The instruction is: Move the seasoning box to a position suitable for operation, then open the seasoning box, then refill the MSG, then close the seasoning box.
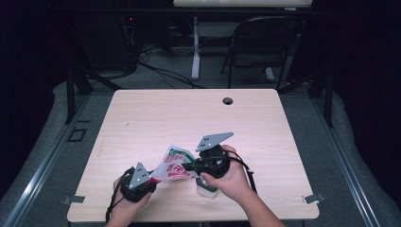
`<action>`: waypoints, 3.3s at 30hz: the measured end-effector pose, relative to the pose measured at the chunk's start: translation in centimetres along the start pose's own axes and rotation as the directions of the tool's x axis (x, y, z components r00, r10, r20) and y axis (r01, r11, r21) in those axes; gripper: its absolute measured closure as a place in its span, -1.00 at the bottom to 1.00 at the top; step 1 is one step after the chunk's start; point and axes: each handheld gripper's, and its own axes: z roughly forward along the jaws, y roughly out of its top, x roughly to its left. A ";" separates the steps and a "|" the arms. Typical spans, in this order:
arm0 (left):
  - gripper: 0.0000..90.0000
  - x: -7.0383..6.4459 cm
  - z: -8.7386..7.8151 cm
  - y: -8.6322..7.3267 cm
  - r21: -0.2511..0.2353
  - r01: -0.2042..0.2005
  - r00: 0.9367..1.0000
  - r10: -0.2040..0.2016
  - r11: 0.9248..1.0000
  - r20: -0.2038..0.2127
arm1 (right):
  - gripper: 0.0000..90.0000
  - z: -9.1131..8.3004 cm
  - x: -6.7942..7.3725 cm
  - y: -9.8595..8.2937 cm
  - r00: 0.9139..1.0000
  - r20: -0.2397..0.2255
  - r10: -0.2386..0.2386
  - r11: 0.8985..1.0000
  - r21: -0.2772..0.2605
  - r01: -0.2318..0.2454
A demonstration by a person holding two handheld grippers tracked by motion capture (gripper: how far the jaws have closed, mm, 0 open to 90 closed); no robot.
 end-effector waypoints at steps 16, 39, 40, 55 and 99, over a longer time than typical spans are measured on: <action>0.64 -0.1 -0.1 0.6 0.019 -0.035 0.999 0.036 0.999 -0.035 | 1.00 -0.2 -0.5 -0.5 1.000 0.021 0.004 1.000 -0.005 -0.004; 0.65 -0.5 -0.5 1.7 0.071 -0.155 0.975 0.164 0.985 -0.147 | 1.00 -0.2 -1.1 -1.9 0.999 0.020 0.027 0.999 -0.044 -0.026; 0.65 -0.5 -0.5 1.8 0.074 -0.161 0.974 0.170 0.984 -0.151 | 1.00 -0.2 -1.1 -2.0 0.999 0.020 0.030 0.998 -0.047 -0.029; 0.67 -0.6 -0.7 2.9 0.109 -0.210 0.956 0.227 0.972 -0.186 | 1.00 -0.3 -1.2 -2.9 0.999 0.040 0.029 0.998 -0.054 -0.027; 0.68 -1.2 -0.6 4.4 0.133 -0.287 0.921 0.311 0.949 -0.234 | 0.95 -3.5 -2.2 -4.2 0.996 0.057 0.068 0.992 -0.113 -0.061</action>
